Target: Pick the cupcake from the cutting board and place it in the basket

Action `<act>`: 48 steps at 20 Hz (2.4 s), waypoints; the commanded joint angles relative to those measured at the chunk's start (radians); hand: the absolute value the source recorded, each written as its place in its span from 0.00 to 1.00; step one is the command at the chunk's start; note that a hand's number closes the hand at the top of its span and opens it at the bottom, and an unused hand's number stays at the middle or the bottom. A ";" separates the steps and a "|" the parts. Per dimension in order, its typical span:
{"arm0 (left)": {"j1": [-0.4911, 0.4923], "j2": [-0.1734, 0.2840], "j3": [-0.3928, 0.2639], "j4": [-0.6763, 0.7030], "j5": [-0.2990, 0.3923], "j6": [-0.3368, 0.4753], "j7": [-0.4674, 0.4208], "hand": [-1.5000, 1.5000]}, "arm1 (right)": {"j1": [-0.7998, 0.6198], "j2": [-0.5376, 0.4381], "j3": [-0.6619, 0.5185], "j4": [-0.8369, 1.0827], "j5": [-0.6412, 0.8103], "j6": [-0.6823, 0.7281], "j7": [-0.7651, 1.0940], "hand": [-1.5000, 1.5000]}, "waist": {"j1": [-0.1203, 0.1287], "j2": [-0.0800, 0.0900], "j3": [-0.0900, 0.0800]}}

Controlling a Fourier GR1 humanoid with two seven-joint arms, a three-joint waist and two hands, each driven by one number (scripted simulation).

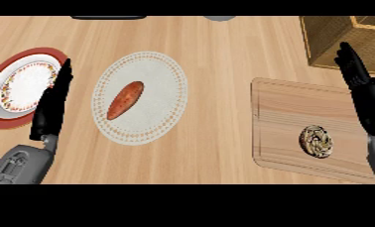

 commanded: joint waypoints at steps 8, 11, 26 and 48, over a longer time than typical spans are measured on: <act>0.121 -0.151 -0.097 0.058 0.133 -0.135 0.098 0.50 | -0.132 0.122 0.373 -0.244 -0.307 0.697 -0.175 1.00 | 0.112 -0.018 -0.004; 0.215 -0.138 -0.075 0.070 0.174 -0.156 0.097 0.50 | -0.013 0.054 0.467 -0.343 -0.289 0.836 -0.232 0.00 | 0.027 -0.041 -0.005; 0.310 -0.109 -0.032 -0.036 0.199 -0.181 0.091 0.50 | -0.218 -0.441 -0.126 -0.411 0.062 0.870 -0.397 0.00 | 0.005 -0.034 -0.007; 0.246 -0.133 -0.021 -0.018 0.181 -0.217 0.118 0.50 | -0.181 -0.896 -0.014 -0.262 0.334 0.855 -0.790 0.00 | 0.019 -0.017 -0.005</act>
